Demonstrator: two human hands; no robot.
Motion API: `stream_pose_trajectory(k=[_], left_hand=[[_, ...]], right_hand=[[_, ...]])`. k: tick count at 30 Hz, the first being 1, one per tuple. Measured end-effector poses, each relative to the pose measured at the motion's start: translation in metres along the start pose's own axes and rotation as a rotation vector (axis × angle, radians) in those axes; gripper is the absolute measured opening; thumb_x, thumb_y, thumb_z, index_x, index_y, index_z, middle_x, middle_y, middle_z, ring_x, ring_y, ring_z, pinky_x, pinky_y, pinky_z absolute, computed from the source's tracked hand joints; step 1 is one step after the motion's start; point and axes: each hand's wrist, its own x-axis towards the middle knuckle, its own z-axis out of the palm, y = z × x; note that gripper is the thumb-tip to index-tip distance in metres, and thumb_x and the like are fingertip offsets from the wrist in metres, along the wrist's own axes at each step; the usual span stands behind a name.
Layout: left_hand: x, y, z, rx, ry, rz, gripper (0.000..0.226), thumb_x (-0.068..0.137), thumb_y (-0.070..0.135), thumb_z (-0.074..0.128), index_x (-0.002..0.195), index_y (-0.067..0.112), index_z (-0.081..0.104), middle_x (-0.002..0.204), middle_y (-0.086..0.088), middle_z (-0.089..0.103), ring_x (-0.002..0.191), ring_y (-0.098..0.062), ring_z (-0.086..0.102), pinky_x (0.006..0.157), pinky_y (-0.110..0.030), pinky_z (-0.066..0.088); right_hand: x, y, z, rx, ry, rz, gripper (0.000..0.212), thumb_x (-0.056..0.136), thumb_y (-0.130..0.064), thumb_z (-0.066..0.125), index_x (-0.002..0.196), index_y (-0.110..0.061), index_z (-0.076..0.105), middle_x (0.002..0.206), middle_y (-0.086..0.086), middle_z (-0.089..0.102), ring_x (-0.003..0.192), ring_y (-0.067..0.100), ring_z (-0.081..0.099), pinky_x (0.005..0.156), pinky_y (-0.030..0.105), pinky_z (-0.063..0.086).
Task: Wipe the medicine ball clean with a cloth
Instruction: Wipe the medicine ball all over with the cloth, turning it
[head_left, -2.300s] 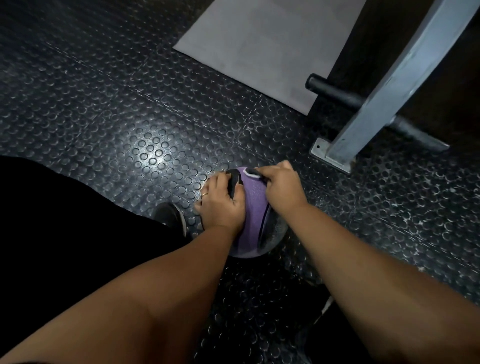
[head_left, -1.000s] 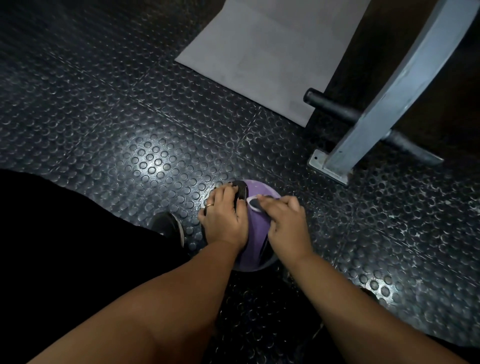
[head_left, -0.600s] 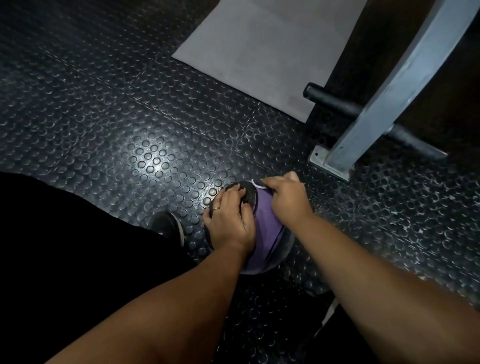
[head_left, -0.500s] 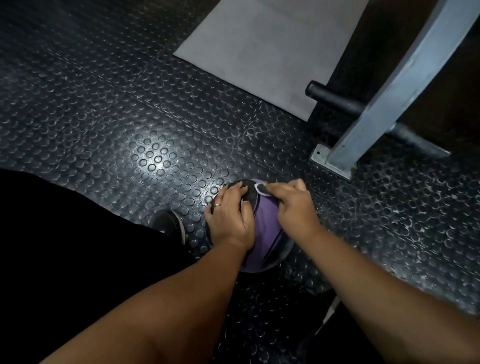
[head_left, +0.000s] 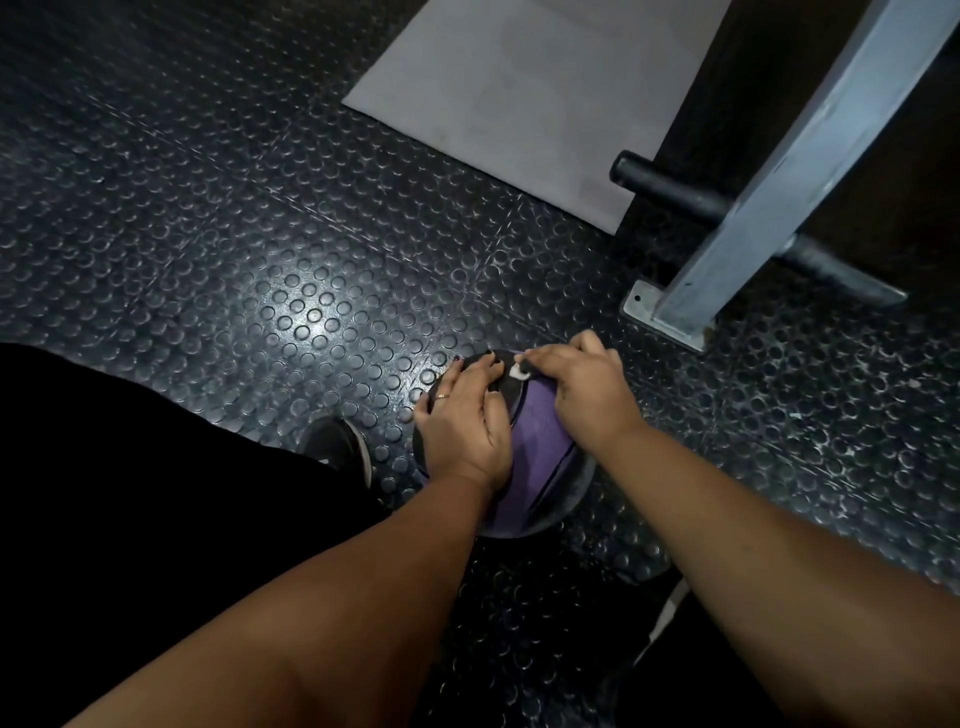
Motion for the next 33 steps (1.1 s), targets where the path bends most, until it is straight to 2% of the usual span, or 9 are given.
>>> stream_pose_trajectory(k=[3, 6, 10, 16, 21, 26, 29, 31, 33], left_hand=[[-0.001, 0.002, 0.001, -0.011, 0.004, -0.003, 0.054, 0.085, 0.038, 0.027, 0.119, 0.027, 0.068, 0.133, 0.016, 0.062, 0.137, -0.014, 0.045, 0.114, -0.060, 0.020], [-0.002, 0.002, 0.001, -0.015, 0.011, -0.010, 0.055, 0.085, 0.038, 0.027, 0.119, 0.026, 0.069, 0.133, 0.017, 0.062, 0.138, -0.014, 0.045, 0.114, -0.060, 0.021], [-0.001, -0.001, 0.001, 0.012, 0.004, -0.019, 0.057, 0.085, 0.039, 0.025, 0.122, 0.028, 0.067, 0.132, 0.019, 0.062, 0.139, -0.012, 0.044, 0.115, -0.059, 0.021], [0.003, 0.005, 0.000, 0.016, -0.013, -0.087, 0.053, 0.089, 0.039, 0.025, 0.121, 0.031, 0.067, 0.136, 0.017, 0.060, 0.139, -0.011, 0.043, 0.118, -0.052, 0.018], [0.018, 0.007, 0.001, 0.055, -0.057, -0.116, 0.068, 0.082, 0.048, 0.015, 0.126, 0.031, 0.065, 0.136, 0.012, 0.061, 0.137, -0.011, 0.045, 0.116, -0.042, 0.017], [0.016, 0.013, -0.001, 0.104, -0.081, -0.078, 0.055, 0.089, 0.036, 0.028, 0.130, 0.029, 0.063, 0.135, 0.015, 0.061, 0.139, -0.008, 0.040, 0.117, -0.041, 0.015], [0.011, 0.013, 0.001, 0.111, -0.078, -0.038, 0.059, 0.087, 0.042, 0.022, 0.126, 0.029, 0.065, 0.138, 0.015, 0.059, 0.141, -0.011, 0.040, 0.118, -0.047, 0.015], [0.006, 0.013, 0.002, 0.098, -0.066, -0.001, 0.061, 0.086, 0.043, 0.021, 0.123, 0.027, 0.066, 0.138, 0.015, 0.060, 0.140, -0.014, 0.042, 0.117, -0.054, 0.018], [0.003, 0.011, 0.003, 0.075, -0.048, -0.005, 0.053, 0.089, 0.038, 0.027, 0.121, 0.027, 0.067, 0.136, 0.016, 0.060, 0.140, -0.013, 0.043, 0.115, -0.057, 0.019]], right_hand=[[0.017, 0.008, -0.001, -0.019, -0.063, 0.085, 0.048, 0.089, 0.000, 0.043, 0.126, -0.025, 0.061, 0.125, -0.010, 0.062, 0.100, 0.019, 0.042, 0.082, 0.034, 0.033], [0.024, 0.009, -0.004, 0.045, 0.064, 0.189, 0.046, 0.087, 0.003, 0.046, 0.128, -0.013, 0.059, 0.124, 0.003, 0.061, 0.109, 0.026, 0.044, 0.091, 0.042, 0.043], [0.008, -0.008, 0.004, 0.046, -0.010, 0.128, 0.040, 0.086, 0.000, 0.051, 0.120, -0.015, 0.065, 0.120, -0.002, 0.060, 0.106, 0.025, 0.043, 0.089, 0.044, 0.043], [-0.030, -0.028, -0.003, 0.153, 0.121, 0.094, 0.037, 0.081, 0.008, 0.050, 0.111, -0.005, 0.068, 0.109, 0.000, 0.060, 0.097, 0.023, 0.044, 0.087, 0.042, 0.048], [-0.060, -0.040, 0.003, 0.146, 0.109, -0.085, 0.039, 0.082, -0.013, 0.042, 0.111, -0.009, 0.068, 0.112, 0.002, 0.061, 0.096, 0.021, 0.044, 0.090, 0.032, 0.044], [-0.035, -0.019, 0.004, 0.083, 0.203, -0.130, 0.030, 0.086, -0.012, 0.052, 0.110, -0.013, 0.070, 0.105, -0.001, 0.066, 0.088, 0.017, 0.038, 0.079, 0.028, 0.044], [-0.013, -0.005, 0.007, 0.096, 0.175, -0.033, 0.031, 0.080, 0.002, 0.062, 0.106, -0.011, 0.072, 0.102, -0.003, 0.068, 0.085, 0.019, 0.041, 0.076, 0.031, 0.047], [0.008, 0.007, 0.008, 0.071, 0.093, 0.016, 0.032, 0.081, 0.005, 0.058, 0.106, -0.010, 0.072, 0.104, -0.001, 0.068, 0.087, 0.020, 0.041, 0.082, 0.034, 0.047], [0.026, 0.016, 0.008, 0.039, -0.034, 0.052, 0.037, 0.085, 0.006, 0.051, 0.113, -0.010, 0.070, 0.113, 0.001, 0.067, 0.095, 0.020, 0.039, 0.090, 0.026, 0.039]])
